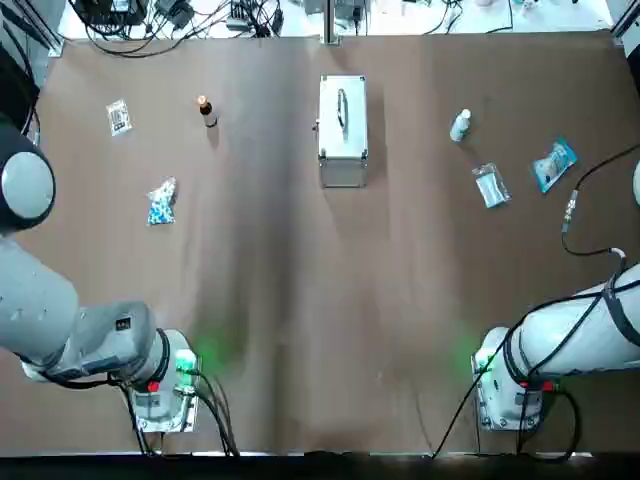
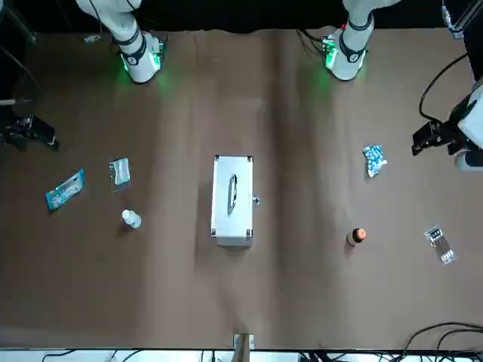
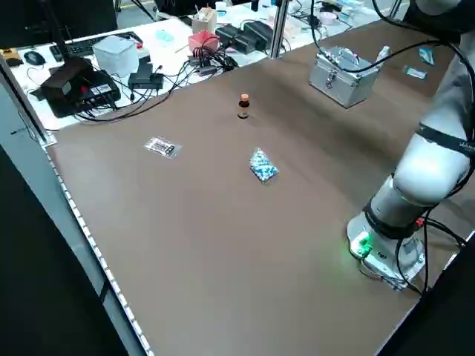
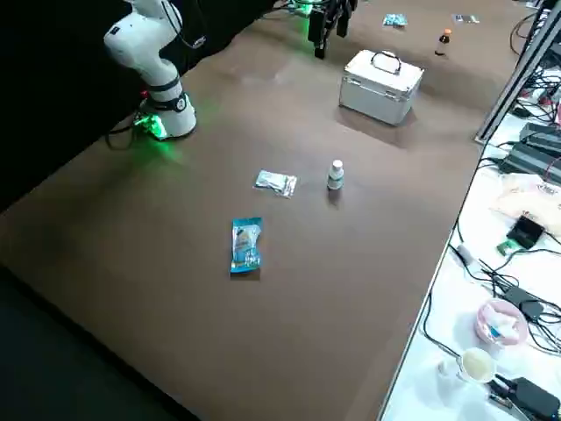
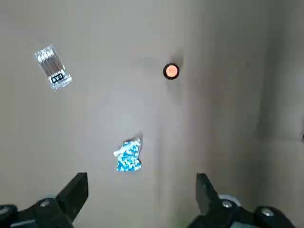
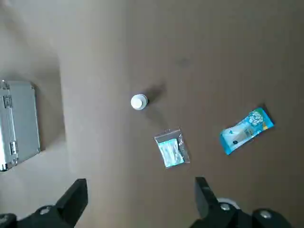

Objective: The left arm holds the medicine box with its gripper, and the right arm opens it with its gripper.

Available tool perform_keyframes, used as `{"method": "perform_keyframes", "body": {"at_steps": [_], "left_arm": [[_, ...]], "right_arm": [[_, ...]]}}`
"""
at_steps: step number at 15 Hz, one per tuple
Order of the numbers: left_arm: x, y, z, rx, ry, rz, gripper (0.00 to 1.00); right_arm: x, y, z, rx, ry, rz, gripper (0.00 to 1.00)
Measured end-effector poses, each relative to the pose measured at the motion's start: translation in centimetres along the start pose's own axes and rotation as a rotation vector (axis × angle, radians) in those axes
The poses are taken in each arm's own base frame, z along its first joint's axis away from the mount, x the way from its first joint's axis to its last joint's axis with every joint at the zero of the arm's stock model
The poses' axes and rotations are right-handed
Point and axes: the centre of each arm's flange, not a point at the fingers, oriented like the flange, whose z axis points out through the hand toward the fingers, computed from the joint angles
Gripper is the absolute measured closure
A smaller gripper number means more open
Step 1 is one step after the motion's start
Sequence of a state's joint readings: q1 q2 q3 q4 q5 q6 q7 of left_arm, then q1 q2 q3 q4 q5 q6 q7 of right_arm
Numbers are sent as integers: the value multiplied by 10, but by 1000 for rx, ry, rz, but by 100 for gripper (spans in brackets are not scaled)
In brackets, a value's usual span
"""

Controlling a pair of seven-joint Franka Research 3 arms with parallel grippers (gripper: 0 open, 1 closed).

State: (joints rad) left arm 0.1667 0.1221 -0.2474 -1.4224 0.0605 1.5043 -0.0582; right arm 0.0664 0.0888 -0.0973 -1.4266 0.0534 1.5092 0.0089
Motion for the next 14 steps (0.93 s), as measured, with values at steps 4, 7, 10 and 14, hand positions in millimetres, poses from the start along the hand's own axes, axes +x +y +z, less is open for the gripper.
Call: {"method": "perform_keyframes", "body": {"at_steps": [4, 7, 10, 14], "left_arm": [[-1, 0, 4, 1, -19, -5, 0], [-1, 1, 26, 2, -86, -4, 0], [9, 9, 99, -43, -248, -62, 0], [1, 47, 171, -39, -350, -153, 0]], "right_arm": [[0, 0, 0, 0, 0, -1, 0], [0, -3, 1, 0, 0, -7, 0], [0, -17, 3, 1, -3, -31, 0], [1, -32, 13, 0, -24, -55, 0]]}}
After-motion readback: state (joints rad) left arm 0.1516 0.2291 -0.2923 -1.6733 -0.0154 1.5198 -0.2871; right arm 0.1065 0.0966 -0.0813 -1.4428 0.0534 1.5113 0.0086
